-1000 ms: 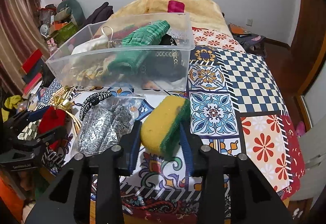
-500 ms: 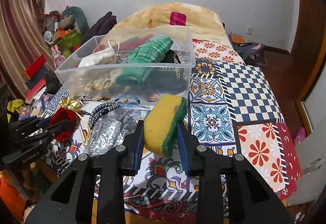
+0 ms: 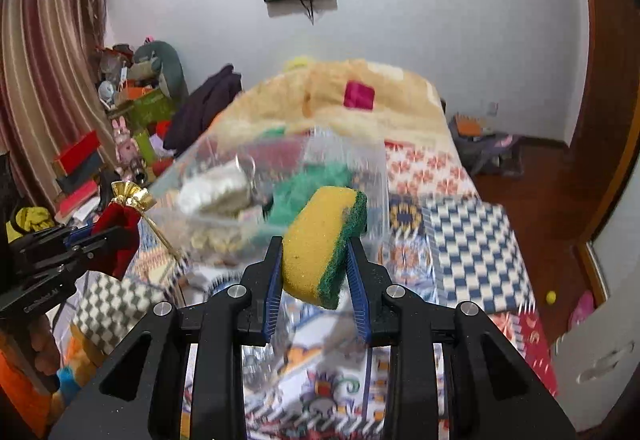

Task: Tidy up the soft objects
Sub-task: 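Drop the red pouch into the box with the left tool while the right tool drops the sponge in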

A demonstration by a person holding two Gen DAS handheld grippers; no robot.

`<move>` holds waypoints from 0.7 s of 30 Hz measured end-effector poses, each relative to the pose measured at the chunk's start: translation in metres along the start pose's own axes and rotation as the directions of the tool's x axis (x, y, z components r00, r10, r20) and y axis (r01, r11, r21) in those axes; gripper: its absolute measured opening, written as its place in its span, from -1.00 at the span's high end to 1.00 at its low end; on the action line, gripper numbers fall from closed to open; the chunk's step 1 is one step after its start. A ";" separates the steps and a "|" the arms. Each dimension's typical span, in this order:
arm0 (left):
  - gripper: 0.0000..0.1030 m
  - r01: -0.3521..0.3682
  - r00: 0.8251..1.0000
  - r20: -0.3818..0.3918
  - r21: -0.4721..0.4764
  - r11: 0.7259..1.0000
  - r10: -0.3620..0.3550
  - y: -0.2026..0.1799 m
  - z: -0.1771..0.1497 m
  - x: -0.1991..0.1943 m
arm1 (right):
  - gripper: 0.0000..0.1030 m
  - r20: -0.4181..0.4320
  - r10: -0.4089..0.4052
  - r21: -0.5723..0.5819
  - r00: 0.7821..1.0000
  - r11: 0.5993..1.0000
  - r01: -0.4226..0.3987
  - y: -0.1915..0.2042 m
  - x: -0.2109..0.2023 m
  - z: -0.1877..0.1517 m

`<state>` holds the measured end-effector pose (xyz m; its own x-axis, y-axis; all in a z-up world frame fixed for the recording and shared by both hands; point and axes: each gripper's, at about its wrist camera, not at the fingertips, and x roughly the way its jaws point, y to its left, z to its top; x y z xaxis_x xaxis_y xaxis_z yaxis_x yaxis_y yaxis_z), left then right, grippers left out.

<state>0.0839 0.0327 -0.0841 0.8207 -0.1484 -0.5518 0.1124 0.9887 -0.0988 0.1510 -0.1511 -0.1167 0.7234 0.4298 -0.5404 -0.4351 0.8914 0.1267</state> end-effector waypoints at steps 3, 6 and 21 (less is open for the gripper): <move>0.63 0.001 1.000 0.022 0.007 1.000 -0.001 -0.003 0.016 0.004 | 0.46 0.028 0.000 -0.004 1.000 1.000 0.000 0.000 0.005 0.015; 0.63 -0.002 1.000 0.030 0.013 1.000 0.001 -0.006 0.032 0.016 | 0.46 0.045 0.002 -0.004 0.999 1.000 -0.002 0.000 0.011 0.025; 0.63 -0.025 0.988 -0.150 0.049 0.998 0.032 -0.016 0.043 0.111 | 0.46 -0.059 -0.069 -0.038 0.996 0.997 0.067 -0.003 0.070 0.024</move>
<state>0.1971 0.0011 -0.1082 0.7308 -0.1174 -0.6724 0.1190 0.9919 -0.0439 0.2158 -0.1198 -0.1347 0.7185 0.3579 -0.5963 -0.4058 0.9121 0.0586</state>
